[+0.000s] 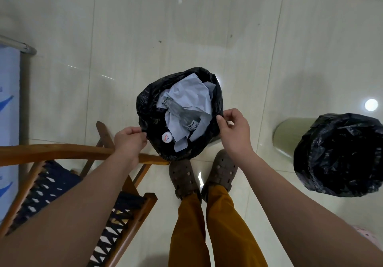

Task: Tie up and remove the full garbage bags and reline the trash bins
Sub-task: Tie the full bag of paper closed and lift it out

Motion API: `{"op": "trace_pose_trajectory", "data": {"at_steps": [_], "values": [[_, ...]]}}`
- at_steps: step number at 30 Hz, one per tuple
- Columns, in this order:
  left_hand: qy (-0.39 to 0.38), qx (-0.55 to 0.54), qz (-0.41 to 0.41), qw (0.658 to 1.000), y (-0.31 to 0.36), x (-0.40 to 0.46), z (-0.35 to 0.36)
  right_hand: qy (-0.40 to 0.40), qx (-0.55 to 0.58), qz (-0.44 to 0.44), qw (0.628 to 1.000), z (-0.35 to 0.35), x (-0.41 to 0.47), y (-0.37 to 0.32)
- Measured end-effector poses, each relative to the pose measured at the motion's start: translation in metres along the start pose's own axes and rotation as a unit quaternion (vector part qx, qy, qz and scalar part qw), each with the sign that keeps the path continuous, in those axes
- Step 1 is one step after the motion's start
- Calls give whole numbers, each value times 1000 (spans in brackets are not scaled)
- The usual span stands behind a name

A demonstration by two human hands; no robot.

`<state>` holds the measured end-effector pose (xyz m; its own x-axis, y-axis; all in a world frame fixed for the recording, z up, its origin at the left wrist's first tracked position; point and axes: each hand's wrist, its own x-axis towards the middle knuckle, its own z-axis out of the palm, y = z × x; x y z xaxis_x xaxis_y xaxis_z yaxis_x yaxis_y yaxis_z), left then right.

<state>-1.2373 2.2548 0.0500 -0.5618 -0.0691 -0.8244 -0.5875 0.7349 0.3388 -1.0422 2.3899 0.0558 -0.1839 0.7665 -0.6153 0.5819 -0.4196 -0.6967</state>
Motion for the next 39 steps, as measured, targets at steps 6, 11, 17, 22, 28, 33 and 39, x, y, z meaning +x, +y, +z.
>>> {"op": "trace_pose_trajectory", "data": {"at_steps": [6, 11, 17, 22, 28, 33, 39], "values": [[-61, 58, -46, 995, -12, 19, 7, -67, -30, 33, 997, 10, 2, 11], [-34, 95, -60, 993, -25, 22, 13, -64, -25, 36, 997, 16, -11, 20], [56, 222, 48, 972, -25, 13, 15, -13, -17, 35, 999, 18, -17, 15], [28, 142, -10, 989, -21, 17, 15, 9, -38, 55, 998, 20, -11, 20], [-61, 131, -33, 989, -26, 16, 5, -39, -14, 104, 994, 26, -14, 25], [-53, 94, -61, 992, -24, 9, 0, -38, -30, 99, 994, 31, -20, 26], [-48, 20, -63, 997, 2, 14, -4, -11, 8, 83, 996, 25, -9, 12]]}}
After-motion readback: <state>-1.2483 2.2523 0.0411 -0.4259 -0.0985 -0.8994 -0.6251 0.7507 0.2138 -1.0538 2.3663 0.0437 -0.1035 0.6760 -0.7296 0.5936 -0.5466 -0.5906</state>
